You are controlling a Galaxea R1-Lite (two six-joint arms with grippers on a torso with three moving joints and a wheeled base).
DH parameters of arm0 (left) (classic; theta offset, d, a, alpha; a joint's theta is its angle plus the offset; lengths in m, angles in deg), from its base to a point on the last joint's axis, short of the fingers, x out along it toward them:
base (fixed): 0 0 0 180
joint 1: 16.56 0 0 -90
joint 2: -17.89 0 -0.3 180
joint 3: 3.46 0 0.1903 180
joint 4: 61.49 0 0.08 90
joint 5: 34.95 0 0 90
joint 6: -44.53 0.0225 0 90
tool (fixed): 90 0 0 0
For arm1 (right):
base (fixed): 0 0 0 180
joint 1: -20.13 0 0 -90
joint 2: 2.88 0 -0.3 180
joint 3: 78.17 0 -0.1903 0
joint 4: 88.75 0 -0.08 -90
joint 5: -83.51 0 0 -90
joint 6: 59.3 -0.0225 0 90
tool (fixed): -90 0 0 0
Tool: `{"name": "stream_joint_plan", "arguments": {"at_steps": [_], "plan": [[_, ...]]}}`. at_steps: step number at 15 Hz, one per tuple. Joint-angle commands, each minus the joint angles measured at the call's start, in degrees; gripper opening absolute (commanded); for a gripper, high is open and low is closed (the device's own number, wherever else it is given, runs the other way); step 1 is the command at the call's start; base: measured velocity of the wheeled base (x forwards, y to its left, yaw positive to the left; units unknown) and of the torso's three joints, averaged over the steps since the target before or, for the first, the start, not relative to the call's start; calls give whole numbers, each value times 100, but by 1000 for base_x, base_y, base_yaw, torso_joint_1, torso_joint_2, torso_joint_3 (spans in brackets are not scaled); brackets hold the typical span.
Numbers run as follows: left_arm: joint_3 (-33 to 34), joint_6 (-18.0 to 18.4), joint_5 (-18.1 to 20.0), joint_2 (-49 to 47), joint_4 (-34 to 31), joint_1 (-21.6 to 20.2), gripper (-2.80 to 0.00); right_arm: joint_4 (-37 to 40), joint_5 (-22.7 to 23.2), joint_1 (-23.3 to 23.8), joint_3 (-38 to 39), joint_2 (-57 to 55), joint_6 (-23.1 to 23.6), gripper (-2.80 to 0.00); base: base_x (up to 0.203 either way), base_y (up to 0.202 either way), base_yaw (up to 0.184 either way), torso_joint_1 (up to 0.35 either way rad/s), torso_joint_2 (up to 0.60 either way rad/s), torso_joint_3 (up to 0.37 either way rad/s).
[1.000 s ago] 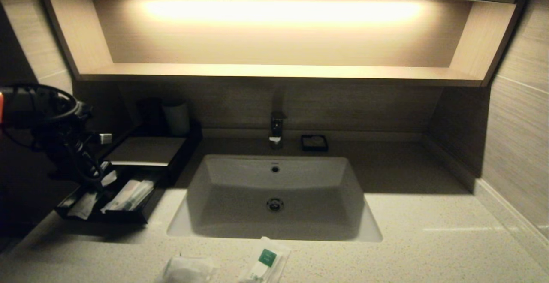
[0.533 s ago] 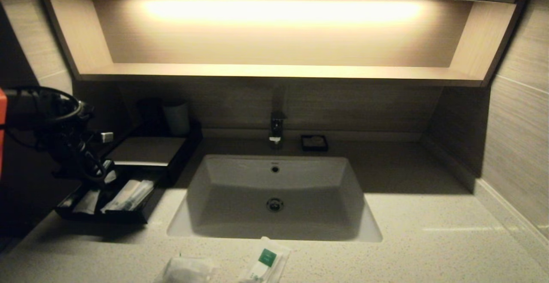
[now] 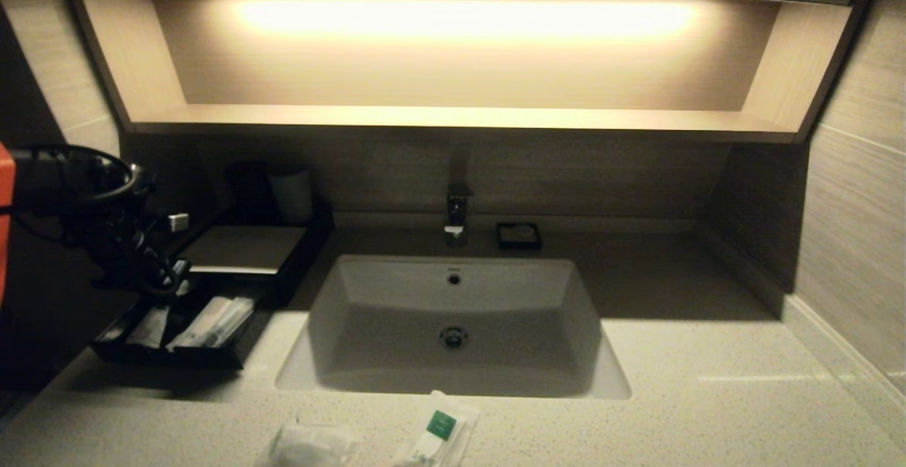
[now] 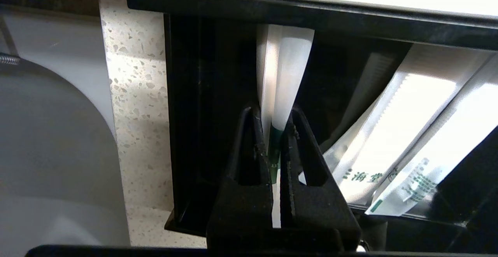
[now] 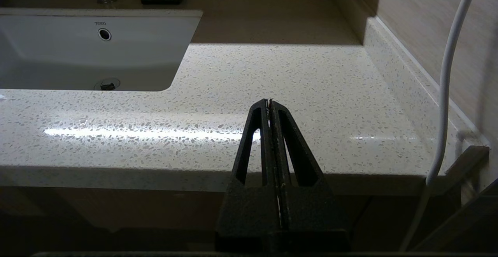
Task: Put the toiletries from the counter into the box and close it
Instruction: Place the bathroom toiletry into the drawer
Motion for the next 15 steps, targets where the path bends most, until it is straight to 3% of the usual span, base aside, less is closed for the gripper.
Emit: {"name": "stream_joint_plan", "arguments": {"at_steps": [1,12,13,15], "plan": [[15,-1,7,-24,-1,-2,-280,-4,2,-1,9,0,2,-280,0,0,0,0,0,0],[41,-60,-11,-75,123,-2,-280,-4,2,-1,9,0,2,-280,0,0,0,0,0,0],[32,-60,-11,-75,128,-2,0,-4,-3,-1,9,0,2,-280,0,0,0,0,0,0],[41,-60,-11,-66,128,-2,0,-4,2,-1,9,0,2,-280,0,0,0,0,0,0]]}}
